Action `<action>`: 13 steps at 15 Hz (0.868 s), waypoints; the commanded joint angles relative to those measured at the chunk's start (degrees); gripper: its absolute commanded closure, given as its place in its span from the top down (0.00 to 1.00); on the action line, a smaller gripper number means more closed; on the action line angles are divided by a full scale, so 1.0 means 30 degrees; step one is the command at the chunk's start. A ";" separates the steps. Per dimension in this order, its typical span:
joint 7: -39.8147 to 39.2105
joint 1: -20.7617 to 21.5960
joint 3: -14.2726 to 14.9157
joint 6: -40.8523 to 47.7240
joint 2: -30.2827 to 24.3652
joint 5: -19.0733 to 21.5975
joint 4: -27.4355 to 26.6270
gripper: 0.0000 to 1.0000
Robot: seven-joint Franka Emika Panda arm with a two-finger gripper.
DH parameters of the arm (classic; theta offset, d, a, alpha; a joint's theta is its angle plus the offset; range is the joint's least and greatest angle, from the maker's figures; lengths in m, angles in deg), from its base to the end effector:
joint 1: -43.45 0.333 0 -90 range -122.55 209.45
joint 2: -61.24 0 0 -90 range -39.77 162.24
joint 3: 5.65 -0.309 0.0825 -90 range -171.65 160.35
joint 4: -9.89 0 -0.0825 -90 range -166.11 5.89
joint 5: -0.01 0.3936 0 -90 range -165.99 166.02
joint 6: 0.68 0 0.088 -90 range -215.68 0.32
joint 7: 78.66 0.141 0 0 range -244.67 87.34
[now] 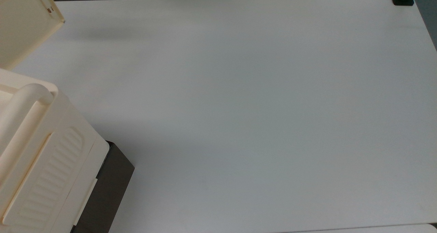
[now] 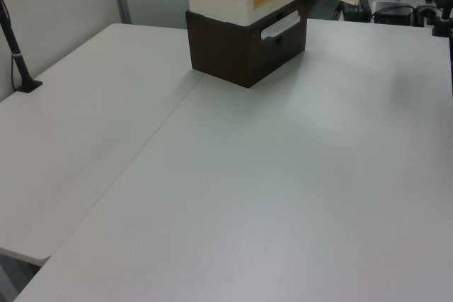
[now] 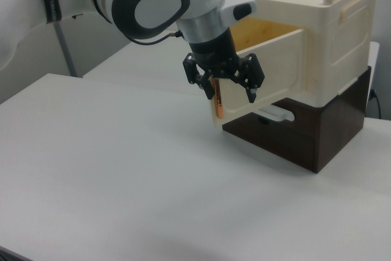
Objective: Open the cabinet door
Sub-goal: 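Release the door and lift the gripper away from it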
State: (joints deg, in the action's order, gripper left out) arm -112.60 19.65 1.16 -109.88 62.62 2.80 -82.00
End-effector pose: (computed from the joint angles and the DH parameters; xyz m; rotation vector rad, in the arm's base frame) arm 0.5287 -0.3060 0.5886 3.0051 0.0736 0.3923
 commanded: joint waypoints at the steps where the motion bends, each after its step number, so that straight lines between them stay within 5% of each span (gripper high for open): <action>1: 0.0236 -0.0066 0.0104 0.1795 -0.0784 0.0006 0.0453 1.00; 8: 0.1727 0.0256 -0.0218 0.4172 -0.1897 0.0124 0.0778 1.00; 13: 0.6408 0.2740 -0.0687 0.4555 -0.1869 0.0095 0.1041 1.00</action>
State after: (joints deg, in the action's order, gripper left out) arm -102.28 22.73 -0.84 -97.77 57.67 2.97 -78.95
